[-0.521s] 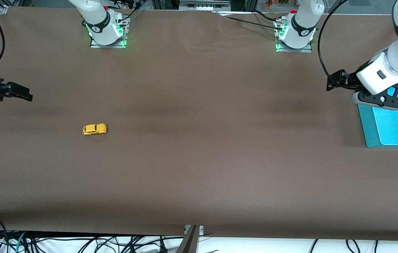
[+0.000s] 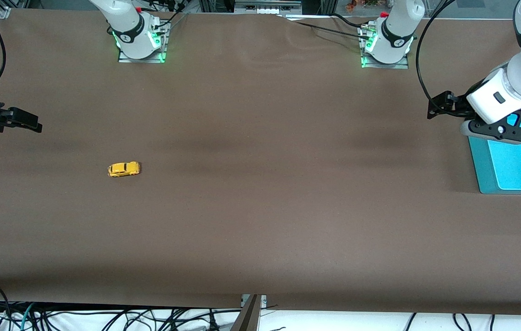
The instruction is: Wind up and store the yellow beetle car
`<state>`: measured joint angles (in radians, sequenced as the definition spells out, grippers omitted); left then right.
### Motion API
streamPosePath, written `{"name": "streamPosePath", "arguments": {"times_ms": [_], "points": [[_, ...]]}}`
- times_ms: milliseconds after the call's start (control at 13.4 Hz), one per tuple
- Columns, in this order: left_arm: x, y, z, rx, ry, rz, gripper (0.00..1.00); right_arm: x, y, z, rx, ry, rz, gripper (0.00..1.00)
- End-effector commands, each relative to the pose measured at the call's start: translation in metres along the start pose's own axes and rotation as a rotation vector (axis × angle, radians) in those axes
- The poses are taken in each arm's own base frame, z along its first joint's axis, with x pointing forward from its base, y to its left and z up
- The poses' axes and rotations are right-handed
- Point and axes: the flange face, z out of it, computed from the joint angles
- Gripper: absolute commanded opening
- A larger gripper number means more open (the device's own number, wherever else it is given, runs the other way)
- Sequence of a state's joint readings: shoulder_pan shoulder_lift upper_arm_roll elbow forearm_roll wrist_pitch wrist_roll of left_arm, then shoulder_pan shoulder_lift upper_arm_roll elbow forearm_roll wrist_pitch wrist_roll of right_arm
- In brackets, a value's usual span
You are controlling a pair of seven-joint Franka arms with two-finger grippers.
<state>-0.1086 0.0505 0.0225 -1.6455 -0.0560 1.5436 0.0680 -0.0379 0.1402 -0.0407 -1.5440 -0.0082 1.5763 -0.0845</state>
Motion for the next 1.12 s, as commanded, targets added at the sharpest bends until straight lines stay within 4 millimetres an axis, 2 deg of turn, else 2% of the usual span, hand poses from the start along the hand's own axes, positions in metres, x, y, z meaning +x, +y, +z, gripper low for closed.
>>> {"name": "streamPosePath", "arguments": {"times_ms": [0, 447, 670, 893, 1042], "points": [[0.001, 0.000, -0.003, -0.020, -0.007, -0.004, 1.00, -0.002, 0.004, -0.006, -0.007, 0.007, -0.011, 1.00], [0.001, 0.000, -0.003, -0.020, -0.007, -0.002, 1.00, -0.001, 0.007, -0.004, -0.005, 0.008, -0.009, 1.00], [0.001, 0.000, -0.003, -0.020, -0.007, -0.004, 1.00, 0.004, 0.003, 0.005, -0.001, -0.012, -0.016, 1.00], [0.001, 0.001, -0.003, -0.020, -0.007, -0.002, 1.00, 0.012, -0.026, 0.020, 0.004, -0.040, -0.058, 1.00], [0.001, 0.001, -0.003, -0.020, -0.007, -0.002, 1.00, 0.019, -0.063, 0.033, -0.002, -0.063, -0.118, 1.00]]}}
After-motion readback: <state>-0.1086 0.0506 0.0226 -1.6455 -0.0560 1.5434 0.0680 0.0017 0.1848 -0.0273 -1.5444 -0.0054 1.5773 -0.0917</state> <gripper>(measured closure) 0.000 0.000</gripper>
